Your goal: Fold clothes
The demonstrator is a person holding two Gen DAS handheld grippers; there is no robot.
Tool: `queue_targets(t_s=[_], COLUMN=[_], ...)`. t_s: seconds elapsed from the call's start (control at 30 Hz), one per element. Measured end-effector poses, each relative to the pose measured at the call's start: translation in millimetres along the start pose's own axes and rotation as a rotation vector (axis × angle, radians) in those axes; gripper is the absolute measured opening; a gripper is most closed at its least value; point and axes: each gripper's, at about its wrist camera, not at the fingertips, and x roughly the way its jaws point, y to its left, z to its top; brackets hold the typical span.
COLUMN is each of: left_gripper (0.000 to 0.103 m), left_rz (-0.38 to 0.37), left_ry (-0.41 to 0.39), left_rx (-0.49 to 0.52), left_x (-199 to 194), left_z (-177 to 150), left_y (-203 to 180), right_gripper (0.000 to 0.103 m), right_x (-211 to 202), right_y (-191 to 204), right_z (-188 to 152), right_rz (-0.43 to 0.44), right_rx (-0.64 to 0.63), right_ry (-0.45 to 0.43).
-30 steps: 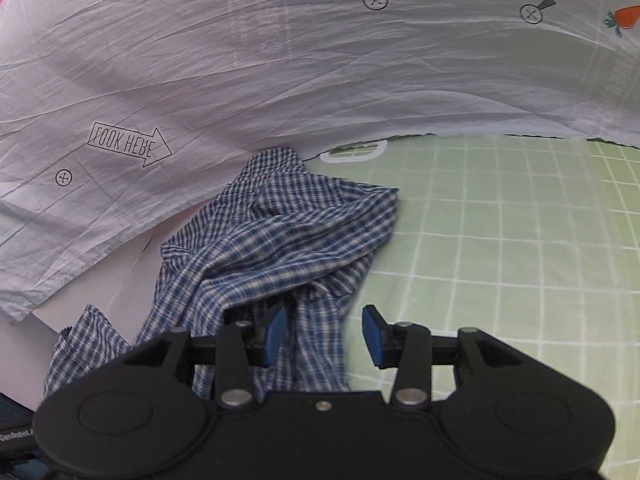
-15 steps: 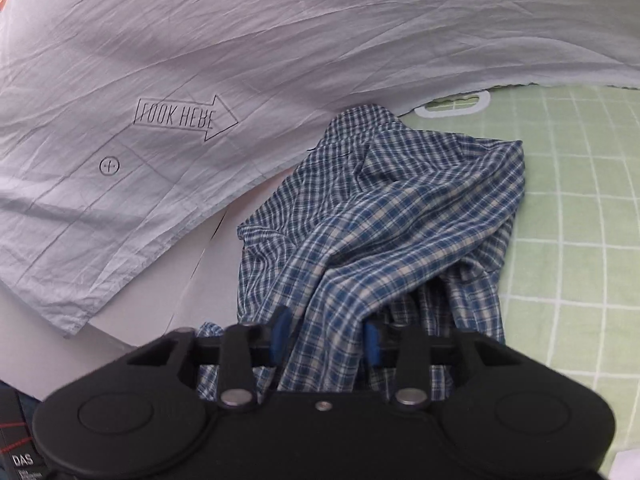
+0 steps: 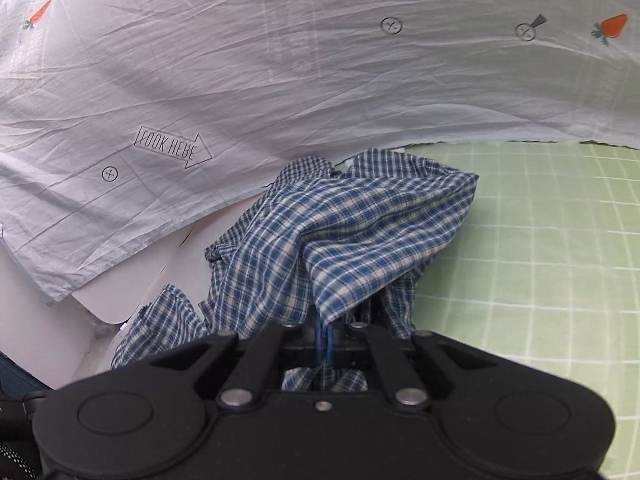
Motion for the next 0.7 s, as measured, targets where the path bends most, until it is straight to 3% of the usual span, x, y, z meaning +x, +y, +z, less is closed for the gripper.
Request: queue_targets(t_s=[0.17,0.33,0.6,0.7], left_gripper=[0.078,0.078,0.078,0.078], left_rz=[-0.055,-0.157,-0.286,-0.341], left_ry=[0.016,0.031,0.037,0.085], left_rx=[0.077,0.114,0.031,0.004], left_x=[-14,-26,-44,-35], left_z=[-41,-83,-133,-147], left_y=[-41,-91,-155,-178], right_gripper=[0.003,0.003,0.003,0.003], right_x=[-66,-119,-188,-202], right_y=[-57,-125,-206,-233], right_z=[1,-7,-15,-17], right_rz=[-0.086,-0.160,-0.179,-0.176], right_rx=[0.047,0.125,0.126,0.132], right_ry=[-0.092,-0.107,-0.102,-0.087])
